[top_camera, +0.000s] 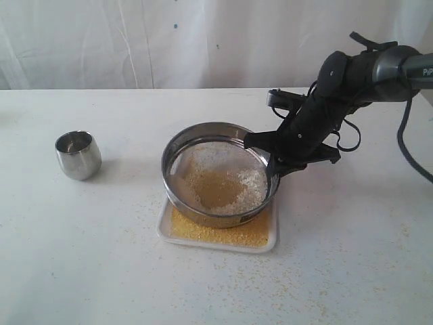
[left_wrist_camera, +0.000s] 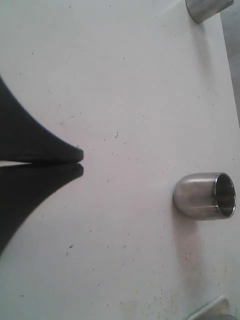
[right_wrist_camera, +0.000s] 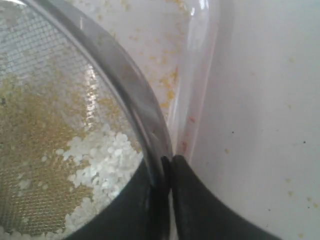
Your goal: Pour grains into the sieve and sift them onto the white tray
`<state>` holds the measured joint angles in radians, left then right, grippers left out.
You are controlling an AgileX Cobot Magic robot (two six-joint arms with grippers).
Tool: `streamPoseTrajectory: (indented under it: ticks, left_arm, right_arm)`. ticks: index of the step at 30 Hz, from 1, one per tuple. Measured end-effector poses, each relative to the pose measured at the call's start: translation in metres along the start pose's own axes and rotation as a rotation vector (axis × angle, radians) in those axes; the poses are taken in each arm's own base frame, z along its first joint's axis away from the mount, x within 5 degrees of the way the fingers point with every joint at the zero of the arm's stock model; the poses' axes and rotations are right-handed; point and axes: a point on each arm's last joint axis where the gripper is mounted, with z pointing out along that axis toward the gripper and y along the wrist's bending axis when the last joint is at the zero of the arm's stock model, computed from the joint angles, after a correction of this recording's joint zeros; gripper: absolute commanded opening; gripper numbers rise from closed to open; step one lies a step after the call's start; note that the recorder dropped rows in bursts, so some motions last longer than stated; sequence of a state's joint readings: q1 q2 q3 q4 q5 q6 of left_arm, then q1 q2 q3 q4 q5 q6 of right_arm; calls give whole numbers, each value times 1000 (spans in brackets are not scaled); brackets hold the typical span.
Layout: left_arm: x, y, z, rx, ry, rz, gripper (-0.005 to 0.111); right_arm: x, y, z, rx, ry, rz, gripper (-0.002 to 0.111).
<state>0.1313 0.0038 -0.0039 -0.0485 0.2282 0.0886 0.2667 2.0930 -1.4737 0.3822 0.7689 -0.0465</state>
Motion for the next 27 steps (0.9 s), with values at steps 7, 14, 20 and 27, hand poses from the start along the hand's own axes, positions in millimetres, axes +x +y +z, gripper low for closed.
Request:
streamPoseTrajectory:
  ticks: [7, 14, 20, 27]
  left_arm:
    - [0, 0, 0, 0, 0, 0, 0]
    - [0, 0, 0, 0, 0, 0, 0]
    - [0, 0, 0, 0, 0, 0, 0]
    - [0, 0, 0, 0, 0, 0, 0]
  right_arm:
    - [0, 0, 1, 0, 1, 1, 39]
    - [-3, 3, -5, -7, 1, -6, 48]
    - [-8, 18, -70, 35, -16, -117, 33]
    - [23, 1, -155, 306, -269, -100, 0]
